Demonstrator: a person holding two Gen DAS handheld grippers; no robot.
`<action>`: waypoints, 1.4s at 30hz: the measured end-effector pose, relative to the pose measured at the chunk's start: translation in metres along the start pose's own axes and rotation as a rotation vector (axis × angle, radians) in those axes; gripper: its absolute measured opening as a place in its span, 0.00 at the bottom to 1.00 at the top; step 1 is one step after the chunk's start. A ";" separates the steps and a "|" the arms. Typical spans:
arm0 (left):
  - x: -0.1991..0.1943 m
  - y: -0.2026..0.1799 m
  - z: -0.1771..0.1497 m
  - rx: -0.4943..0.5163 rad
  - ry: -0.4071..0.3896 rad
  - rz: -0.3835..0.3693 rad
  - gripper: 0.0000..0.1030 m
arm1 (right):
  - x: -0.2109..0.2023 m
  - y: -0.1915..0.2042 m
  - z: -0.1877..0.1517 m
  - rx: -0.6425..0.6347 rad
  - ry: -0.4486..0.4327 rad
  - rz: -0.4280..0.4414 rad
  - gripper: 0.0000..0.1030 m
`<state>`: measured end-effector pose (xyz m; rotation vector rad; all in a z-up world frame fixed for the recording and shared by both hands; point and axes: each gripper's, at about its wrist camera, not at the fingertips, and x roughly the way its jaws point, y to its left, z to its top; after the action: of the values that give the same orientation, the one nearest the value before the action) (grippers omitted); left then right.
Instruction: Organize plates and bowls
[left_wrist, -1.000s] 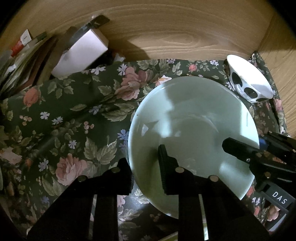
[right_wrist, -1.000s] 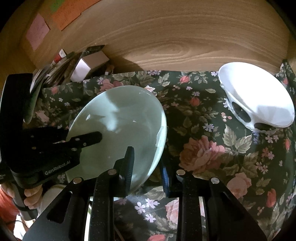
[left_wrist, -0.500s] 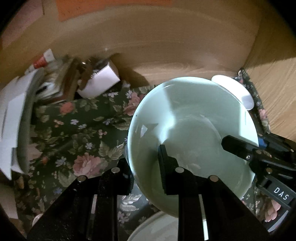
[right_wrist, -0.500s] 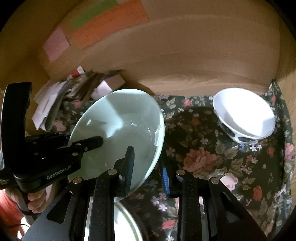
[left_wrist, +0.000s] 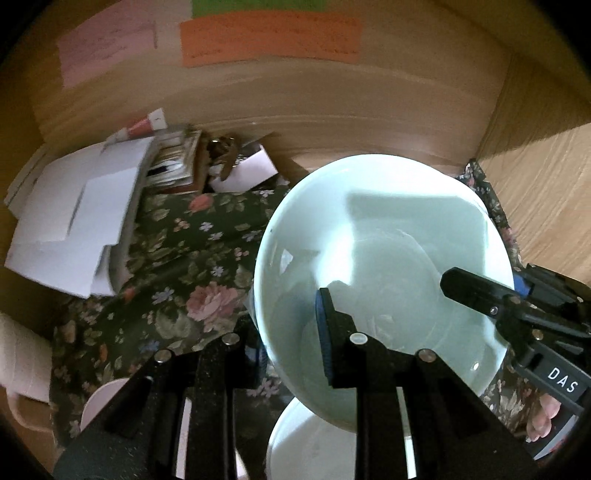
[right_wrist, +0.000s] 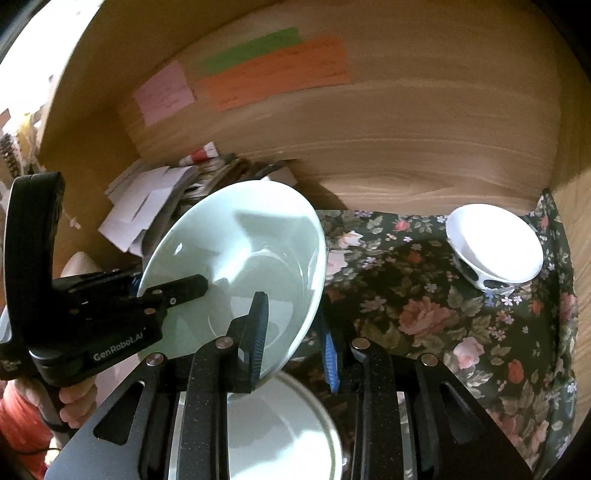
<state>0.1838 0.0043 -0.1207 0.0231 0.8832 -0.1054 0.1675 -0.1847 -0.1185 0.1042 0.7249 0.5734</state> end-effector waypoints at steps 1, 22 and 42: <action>-0.003 0.002 -0.002 -0.004 -0.003 0.002 0.22 | -0.001 0.003 -0.001 -0.004 -0.002 0.003 0.23; -0.058 0.067 -0.069 -0.121 -0.045 0.050 0.22 | 0.002 0.080 -0.018 -0.103 -0.006 0.102 0.24; -0.071 0.134 -0.127 -0.241 -0.003 0.115 0.22 | 0.058 0.139 -0.043 -0.177 0.143 0.196 0.23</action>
<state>0.0553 0.1519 -0.1497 -0.1510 0.8849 0.1083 0.1107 -0.0413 -0.1462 -0.0314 0.8041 0.8360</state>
